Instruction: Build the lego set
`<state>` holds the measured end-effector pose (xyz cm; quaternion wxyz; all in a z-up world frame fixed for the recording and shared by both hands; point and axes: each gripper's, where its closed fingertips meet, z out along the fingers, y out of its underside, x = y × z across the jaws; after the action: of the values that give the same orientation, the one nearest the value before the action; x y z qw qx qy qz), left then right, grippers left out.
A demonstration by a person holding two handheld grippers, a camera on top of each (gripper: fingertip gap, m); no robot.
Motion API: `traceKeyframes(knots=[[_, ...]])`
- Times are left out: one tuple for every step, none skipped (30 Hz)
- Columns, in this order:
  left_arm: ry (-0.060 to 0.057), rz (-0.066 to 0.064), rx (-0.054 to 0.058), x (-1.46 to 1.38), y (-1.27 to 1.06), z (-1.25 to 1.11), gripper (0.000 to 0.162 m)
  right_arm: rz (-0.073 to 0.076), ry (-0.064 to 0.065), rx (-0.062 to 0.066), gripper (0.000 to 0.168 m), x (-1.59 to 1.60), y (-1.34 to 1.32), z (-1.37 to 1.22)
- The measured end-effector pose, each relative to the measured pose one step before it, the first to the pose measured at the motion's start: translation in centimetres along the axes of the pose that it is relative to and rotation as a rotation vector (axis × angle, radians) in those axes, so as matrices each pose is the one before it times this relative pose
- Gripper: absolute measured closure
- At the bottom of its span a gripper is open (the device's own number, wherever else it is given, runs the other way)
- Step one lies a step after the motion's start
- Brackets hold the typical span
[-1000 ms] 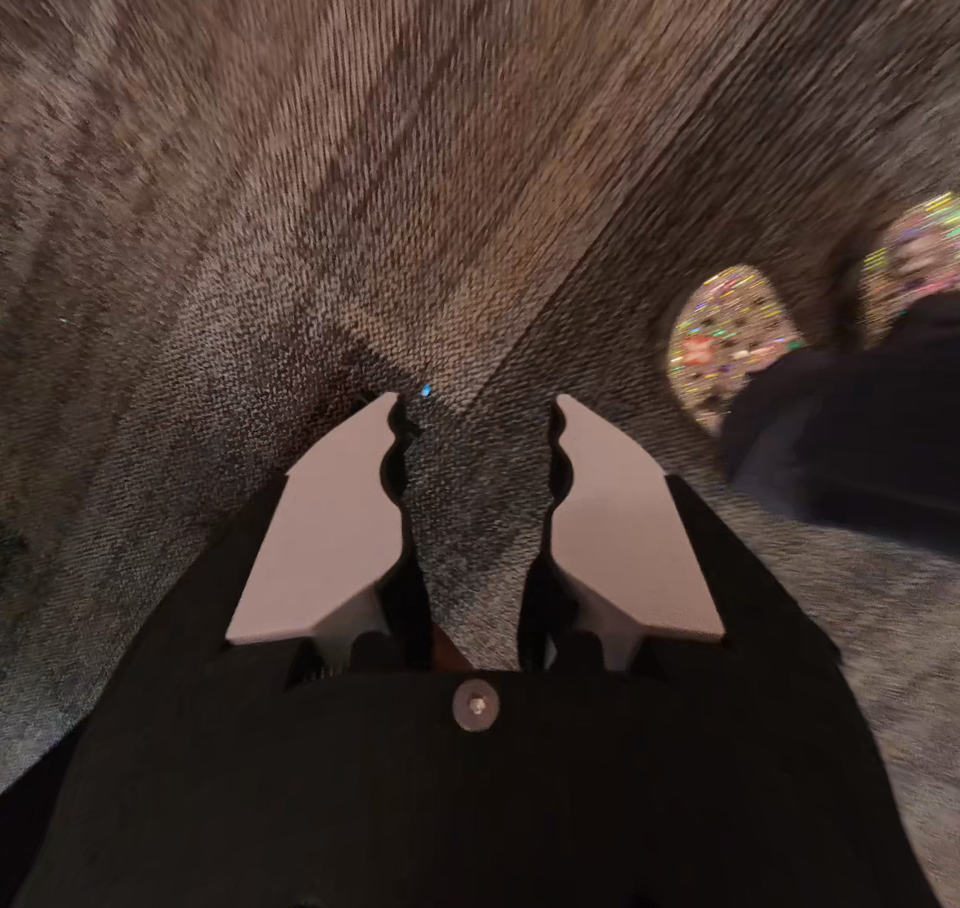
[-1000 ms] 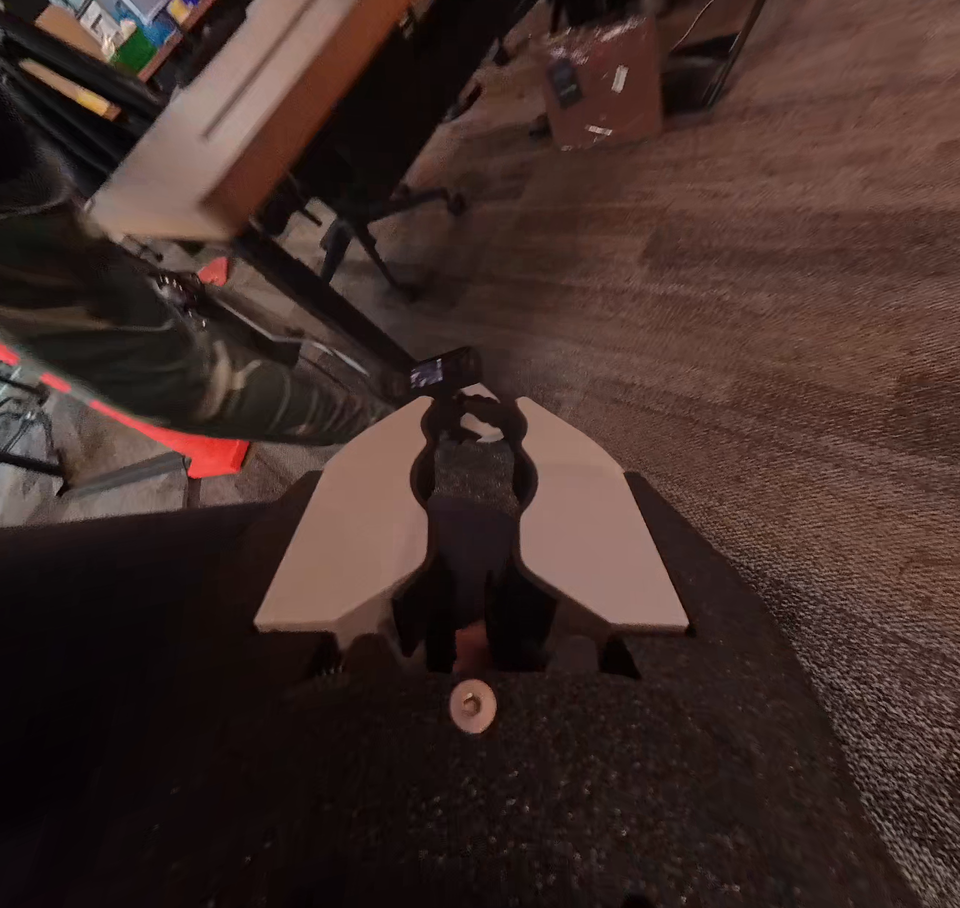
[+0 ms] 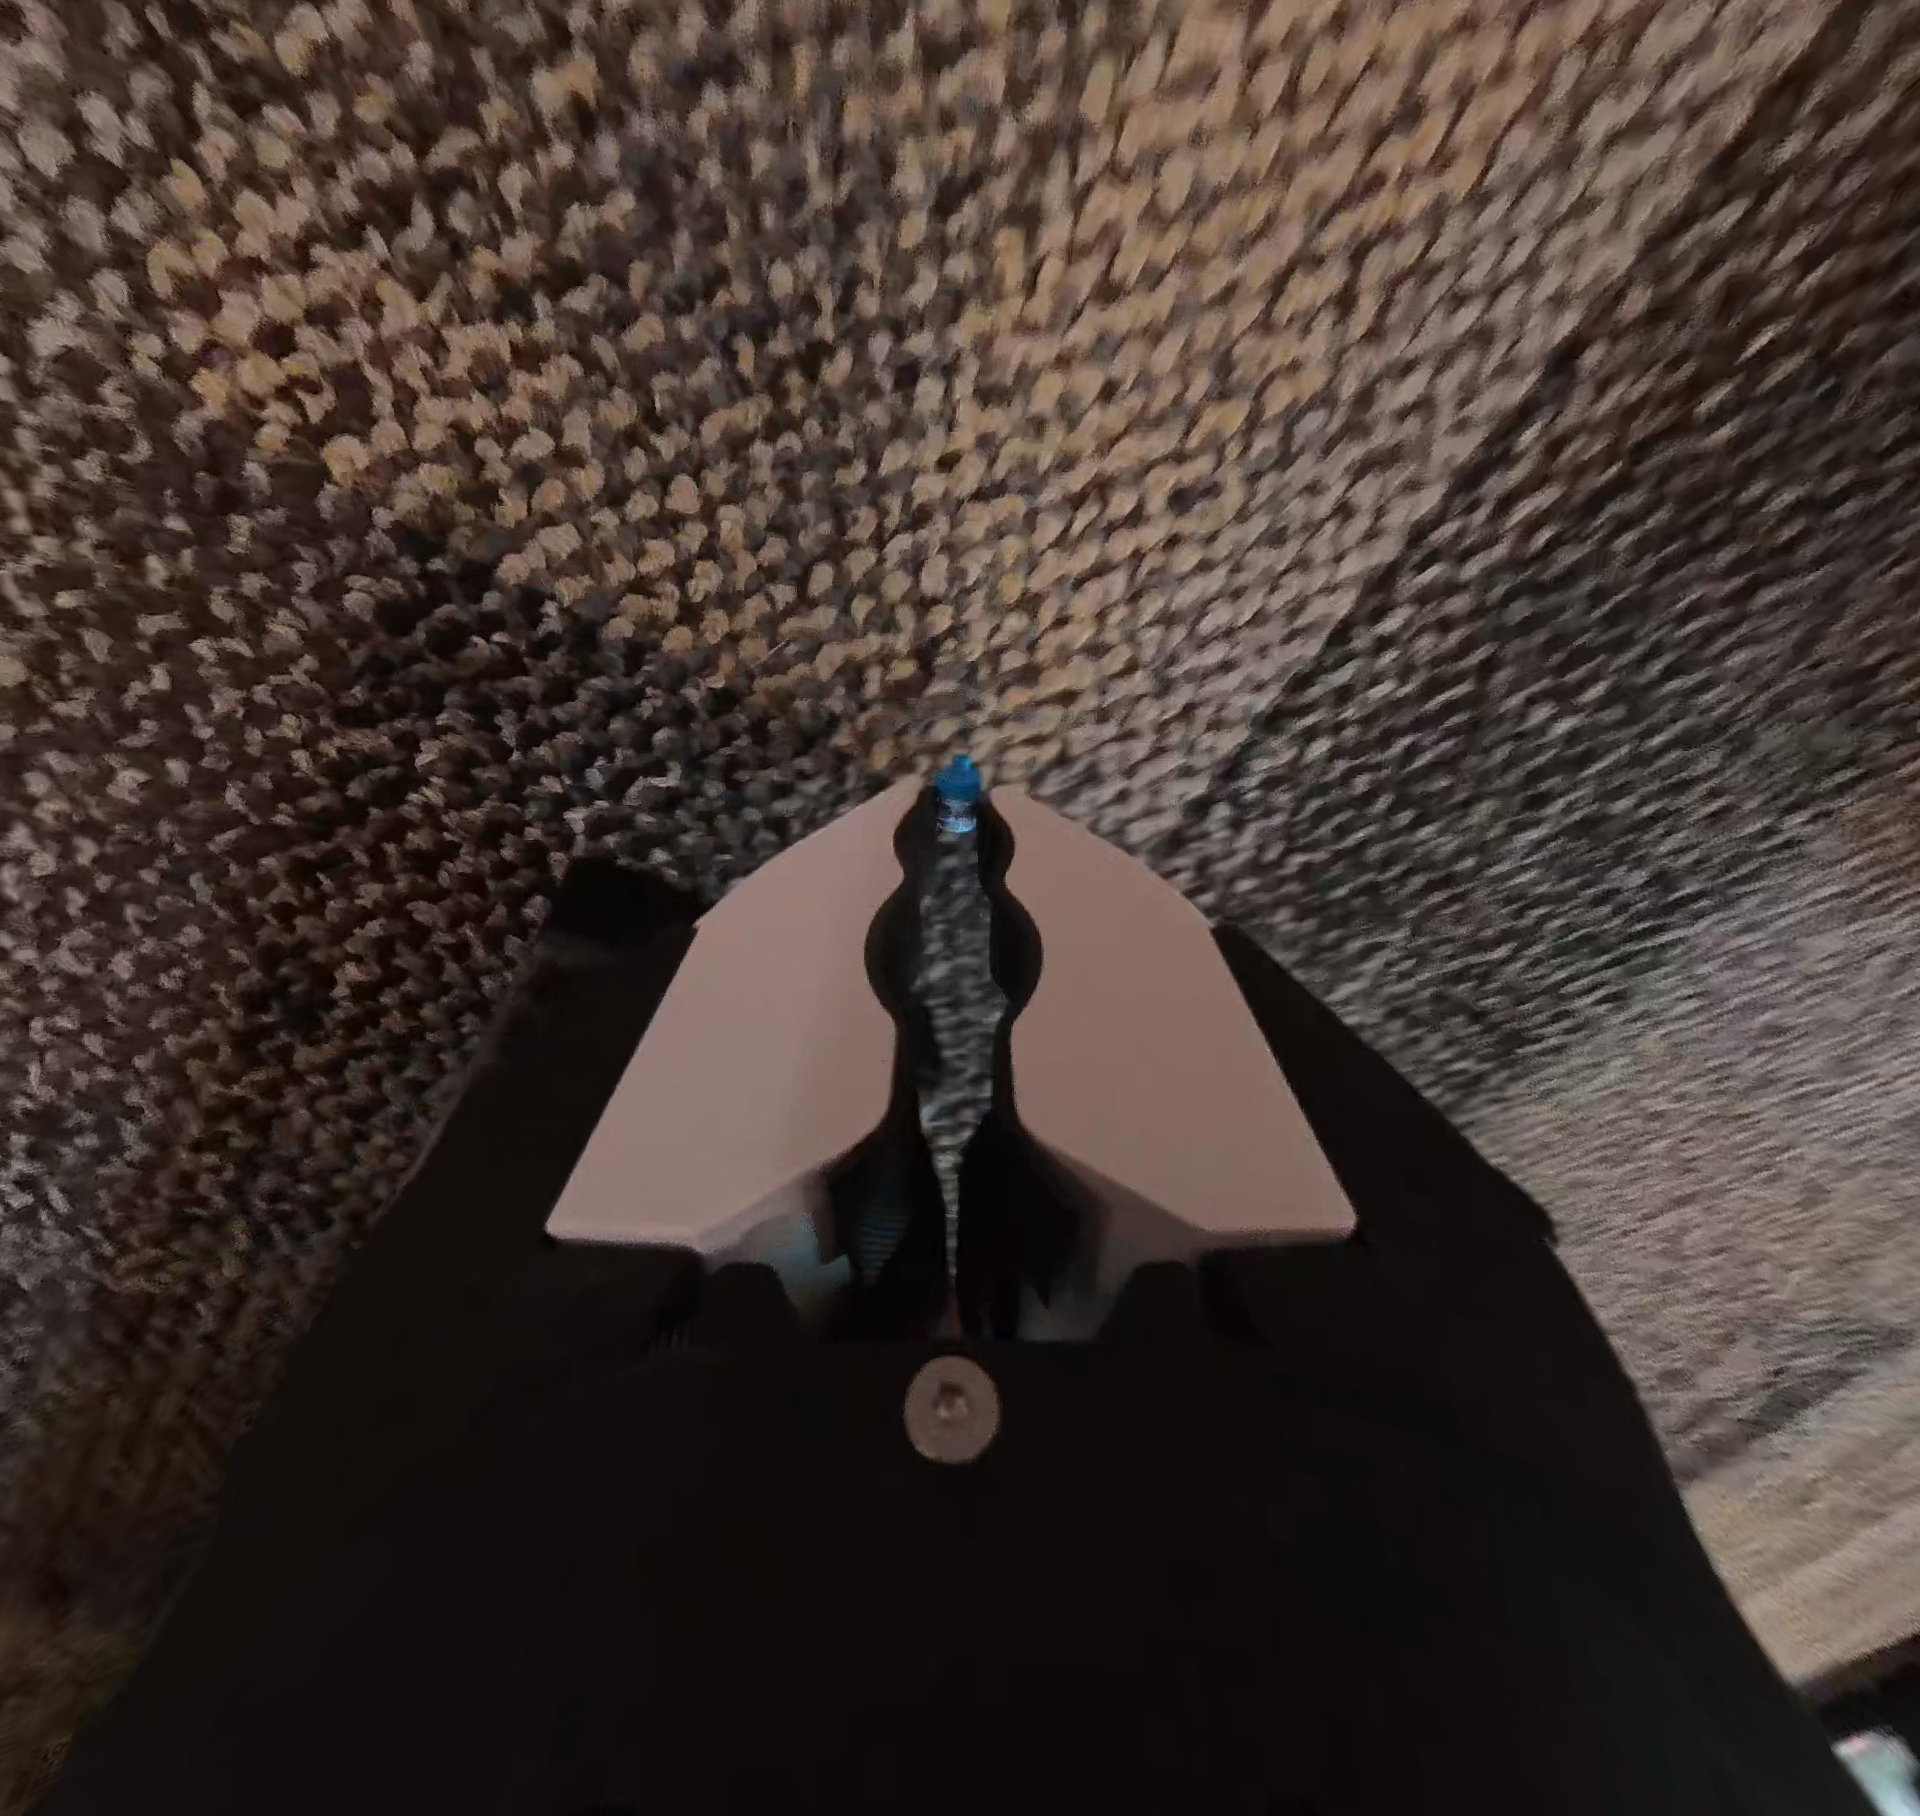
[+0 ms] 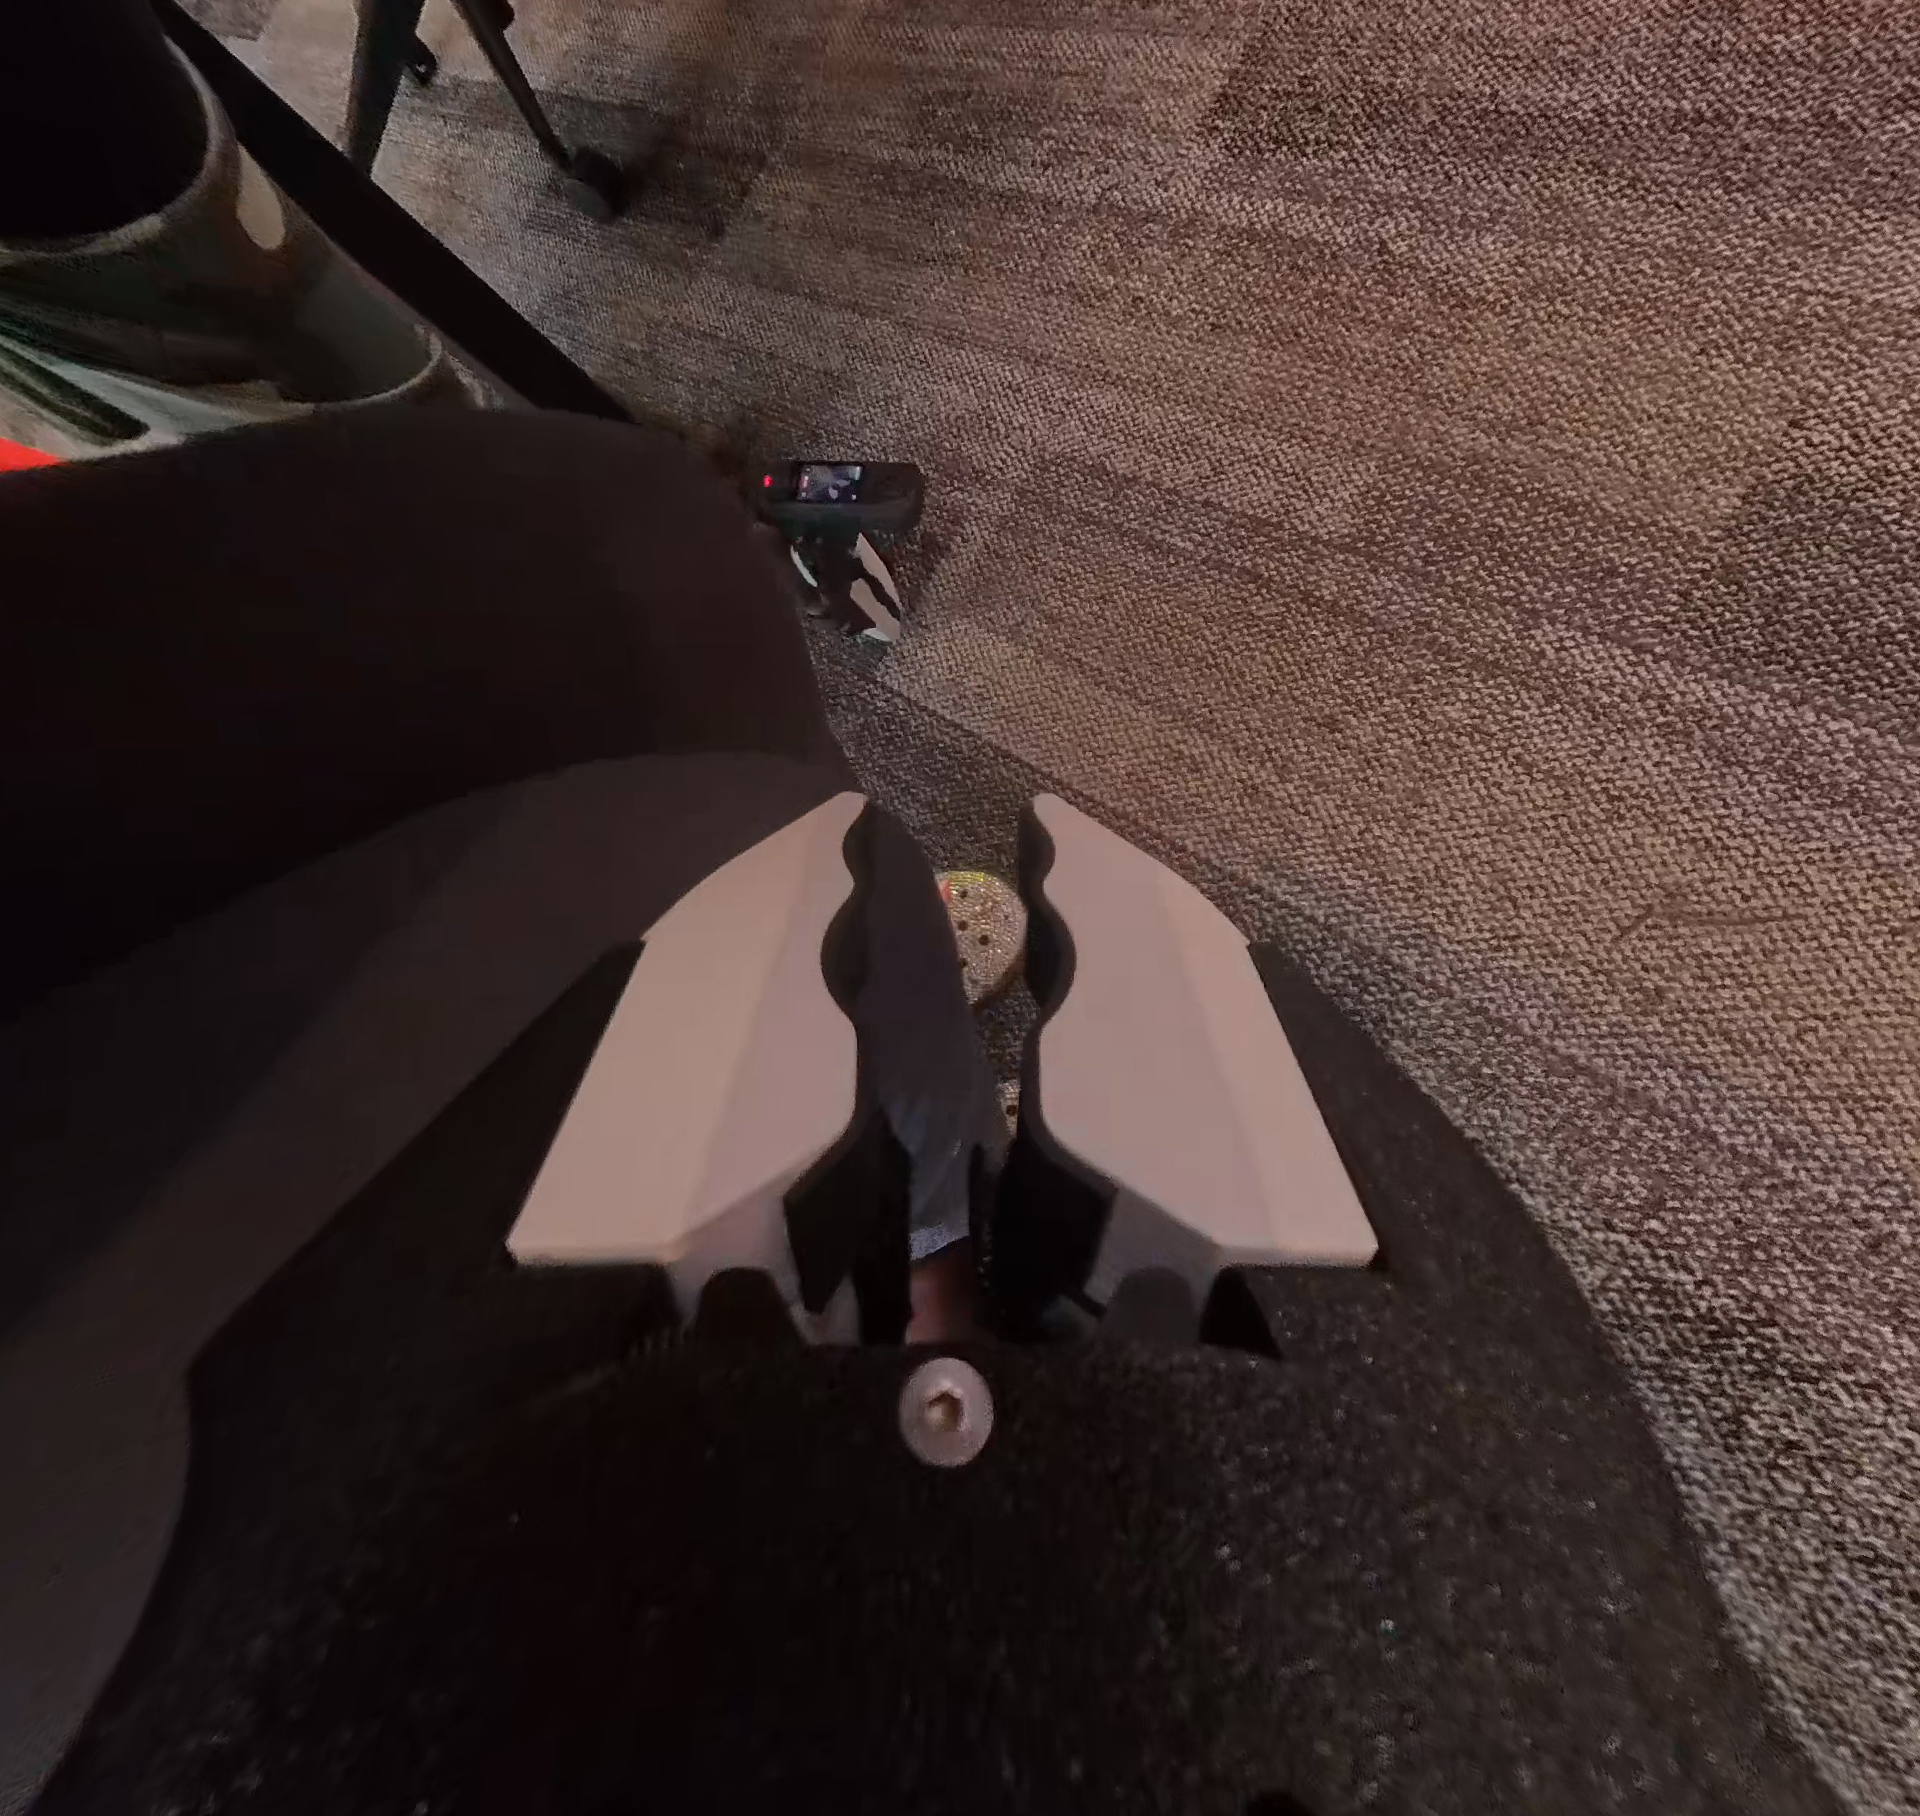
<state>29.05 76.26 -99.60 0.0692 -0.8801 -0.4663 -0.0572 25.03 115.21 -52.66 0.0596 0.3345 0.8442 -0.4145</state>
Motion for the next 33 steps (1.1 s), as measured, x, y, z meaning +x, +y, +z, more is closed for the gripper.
traceKeyframes(knots=[[0.0051,-0.0483,0.0249,0.758,-0.924,-0.947,0.154,0.014,-0.0018,0.0085,0.143,-0.434,-0.498,-0.383],[0.007,-0.0588,0.0415,1.183,-1.28,-1.399,0.154,0.0164,-0.003,0.0156,0.143,-0.662,-0.887,-0.548],[0.018,-0.0507,0.0463,1.787,-1.487,-1.756,0.154,0.0153,-0.0045,0.0187,0.143,-0.917,-1.233,-0.73],[0.0203,-0.0344,0.0391,2.269,-1.489,-2.027,0.154,0.0087,-0.0079,0.0121,0.143,-1.163,-1.488,-0.882],[0.0264,-0.0216,0.0263,2.761,-1.45,-2.219,0.154,-0.0022,-0.0083,0.0037,0.143,-1.324,-1.699,-1.057],[0.0388,-0.0135,0.0208,3.278,-1.479,-2.422,0.154,-0.0092,-0.0059,-0.0013,0.143,-1.396,-1.91,-1.249],[0.0446,-0.0018,0.0161,3.648,-1.538,-2.59,0.154,-0.0106,-0.0045,-0.0033,0.143,-1.396,-2.102,-1.431],[0.0428,0.0075,0.0149,3.839,-1.632,-2.761,0.154,-0.0104,-0.0048,0.0004,0.143,-1.372,-2.331,-1.555],[0.0455,0.0104,0.0168,3.986,-1.792,-2.856,0.154,-0.0085,-0.0064,0.0065,0.143,-1.362,-2.528,-1.64],[0.0504,0.0107,0.0156,4.106,-1.889,-2.87,0.154,-0.0098,-0.0093,0.0091,0.144,-1.342,-2.618,-1.653],[0.0455,0.014,0.0181,4.054,-2.004,-2.846,0.154,-0.0144,-0.0022,0.0062,0.144,-1.168,-2.602,-1.623],[0.0398,0.0266,0.0225,3.908,-2.154,-2.856,0.154,-0.0191,0.0076,0.0036,0.144,-0.949,-2.534,-1.58],[0.0263,0.0394,0.0244,3.537,-2.28,-2.89,0.154,-0.0233,0.0084,0.0024,0.144,-0.807,-2.448,-1.516],[0.0161,0.0398,0.0315,3.085,-2.493,-2.947,0.154,-0.0223,0.009,0.0013,0.145,-0.691,-2.357,-1.411],[0.0143,0.0359,0.0448,2.695,-2.746,-2.966,0.154,-0.0169,0.0088,0.0021,0.145,-0.583,-2.216,-1.249],[0.0132,0.0338,0.0527,2.298,-2.902,-2.949,0.154,-0.0094,0.0104,0.002,0.146,-0.451,-2.04,-1.045],[0.0137,0.0357,0.0513,1.932,-2.906,-2.853,0.154,-0.0066,0.0124,0.0039,0.146,-0.367,-1.889,-0.833],[0.0119,0.0423,0.045,1.534,-2.791,-2.768,0.154,-0.0097,0.0098,0.0077,0.146,-0.392,-1.777,-0.611],[0.0082,0.0438,0.0389,1.107,-2.573,-2.686,0.154,-0.0145,0.0056,0.0092,0.147,-0.444,-1.65,-0.376],[0.0127,0.0331,0.0365,0.806,-2.362,-2.653,0.154,-0.0182,0.0003,0.0059,0.148,-0.482,-1.49,-0.152],[0.015,0.0163,0.0411,0.553,-2.205,-2.666,0.154,-0.0224,-0.0091,-0.0007,0.148,-0.592,-1.308,0.07],[0.0072,0.0015,0.0425,0.322,-2.051,-2.669,0.154,-0.0281,-0.0198,-0.0064,0.149,-0.732,-1.213,0.264],[-0.0136,-0.0046,0.0361,0.024,-1.833,-2.691,0.154,-0.0323,-0.0262,-0.0091,0.149,-0.817,-1.192,0.413],[-0.0337,0.0019,0.0306,-0.16,-1.644,-2.692,0.154,-0.0336,-0.0325,-0.0096,0.149,-0.891,-1.211,0.524],[-0.0448,0.0145,0.0309,-0.218,-1.559,-2.687,0.155,-0.0353,-0.0419,-0.0061,0.149,-1.004,-1.257,0.616],[-0.0527,0.0212,0.0347,-0.219,-1.505,-2.624,0.155,-0.0379,-0.0506,0.0008,0.149,-1.112,-1.318,0.672],[-0.0547,0.0225,0.0326,-0.186,-1.411,-2.525,0.155,-0.0373,-0.0553,0.0083,0.149,-1.143,-1.369,0.727],[-0.0558,0.024,0.0271,-0.112,-1.273,-2.402,0.155,-0.0311,-0.0584,0.0137,0.149,-1.137,-1.403,0.759],[-0.0591,0.026,0.0234,-0.06,-1.121,-2.29,0.155,-0.0248,-0.0617,0.0175,0.149,-1.134,-1.413,0.79],[-0.0601,0.0259,0.0207,0.003,-0.957,-2.147,0.155,-0.0199,-0.0634,0.0186,0.149,-1.128,-1.359,0.791],[-0.0604,0.0213,0.0158,0.04,-0.75,-2.005,0.155,-0.0153,-0.0634,0.0173,0.149,-1.106,-1.286,0.8],[-0.0585,0.0178,0.0124,0.101,-0.56,-1.849,0.155,-0.0115,-0.0603,0.0178,0.149,-1.055,-1.196,0.793],[-0.0576,0.0169,0.0108,0.143,-0.411,-1.688,0.155,-0.009,-0.0546,0.0217,0.149,-0.971,-1.142,0.811]])
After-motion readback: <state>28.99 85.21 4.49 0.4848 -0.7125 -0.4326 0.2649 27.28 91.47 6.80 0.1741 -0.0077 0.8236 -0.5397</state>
